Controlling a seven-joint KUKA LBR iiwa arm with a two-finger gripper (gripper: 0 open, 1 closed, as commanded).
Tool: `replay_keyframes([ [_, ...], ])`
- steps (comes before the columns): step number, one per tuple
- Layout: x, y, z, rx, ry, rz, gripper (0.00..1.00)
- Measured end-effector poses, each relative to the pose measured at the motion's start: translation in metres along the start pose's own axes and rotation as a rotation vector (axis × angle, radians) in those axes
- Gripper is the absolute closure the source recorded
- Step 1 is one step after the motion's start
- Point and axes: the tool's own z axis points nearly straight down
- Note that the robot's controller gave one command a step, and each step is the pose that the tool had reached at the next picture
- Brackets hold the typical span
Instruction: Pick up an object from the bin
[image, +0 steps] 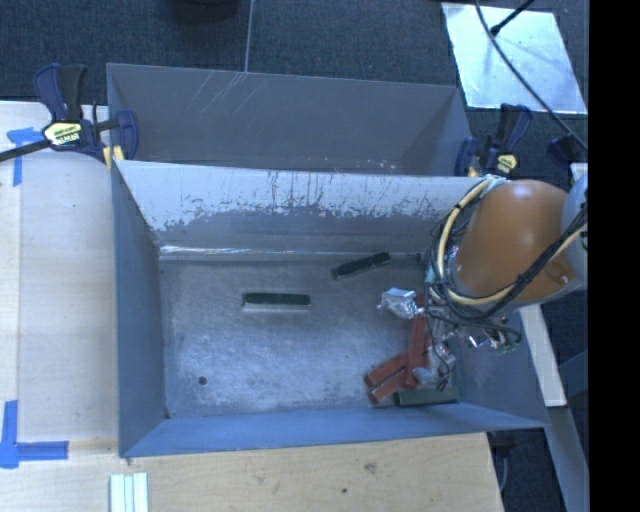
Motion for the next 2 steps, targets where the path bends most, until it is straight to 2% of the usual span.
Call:
replay_keyframes([
  [1,0.006,-0.011,-0.011,0.001,-0.003,-0.089,0.0],
  [2,0.014,-0.02,0.033,-0.006,0.013,-0.068,0.0],
])
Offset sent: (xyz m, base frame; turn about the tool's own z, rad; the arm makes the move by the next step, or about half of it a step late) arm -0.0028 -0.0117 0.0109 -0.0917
